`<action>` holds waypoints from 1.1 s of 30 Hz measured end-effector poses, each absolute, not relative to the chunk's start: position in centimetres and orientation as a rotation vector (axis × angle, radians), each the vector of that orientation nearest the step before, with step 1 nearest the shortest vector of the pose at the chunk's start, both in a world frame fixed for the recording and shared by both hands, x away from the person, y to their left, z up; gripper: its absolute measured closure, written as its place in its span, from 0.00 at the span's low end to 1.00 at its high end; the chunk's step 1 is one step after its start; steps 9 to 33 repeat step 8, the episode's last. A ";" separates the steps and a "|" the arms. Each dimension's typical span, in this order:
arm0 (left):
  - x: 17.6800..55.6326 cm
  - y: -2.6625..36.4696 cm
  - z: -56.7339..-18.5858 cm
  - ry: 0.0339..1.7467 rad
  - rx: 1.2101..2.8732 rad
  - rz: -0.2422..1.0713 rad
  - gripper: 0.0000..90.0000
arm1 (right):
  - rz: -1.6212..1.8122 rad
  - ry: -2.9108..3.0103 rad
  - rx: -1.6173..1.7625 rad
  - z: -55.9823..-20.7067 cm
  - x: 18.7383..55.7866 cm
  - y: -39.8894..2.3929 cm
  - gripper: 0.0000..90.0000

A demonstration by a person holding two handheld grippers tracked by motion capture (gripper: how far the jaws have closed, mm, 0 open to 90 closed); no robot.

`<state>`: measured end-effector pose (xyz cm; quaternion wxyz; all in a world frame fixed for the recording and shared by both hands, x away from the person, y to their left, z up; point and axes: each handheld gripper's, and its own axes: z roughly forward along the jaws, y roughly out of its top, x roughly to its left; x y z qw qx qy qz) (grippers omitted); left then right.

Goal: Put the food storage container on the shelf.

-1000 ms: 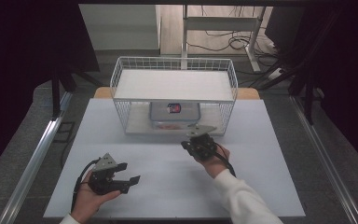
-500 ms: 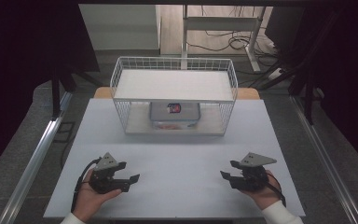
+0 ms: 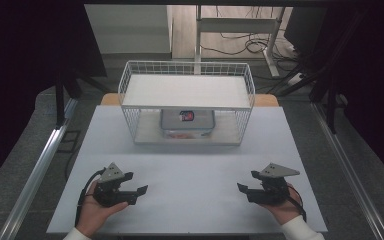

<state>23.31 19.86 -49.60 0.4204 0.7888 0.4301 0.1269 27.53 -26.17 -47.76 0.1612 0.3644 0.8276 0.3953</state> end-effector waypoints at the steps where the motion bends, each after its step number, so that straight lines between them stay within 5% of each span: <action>1: 23.3 19.9 -49.6 1.079 1.974 0.319 0.30 | 1.129 2.363 1.040 -47.8 27.5 -26.2 0.33; 33: 23.6 20.0 -49.5 1.081 1.970 0.316 0.30 | 1.133 2.324 1.040 -47.7 27.6 -26.3 0.27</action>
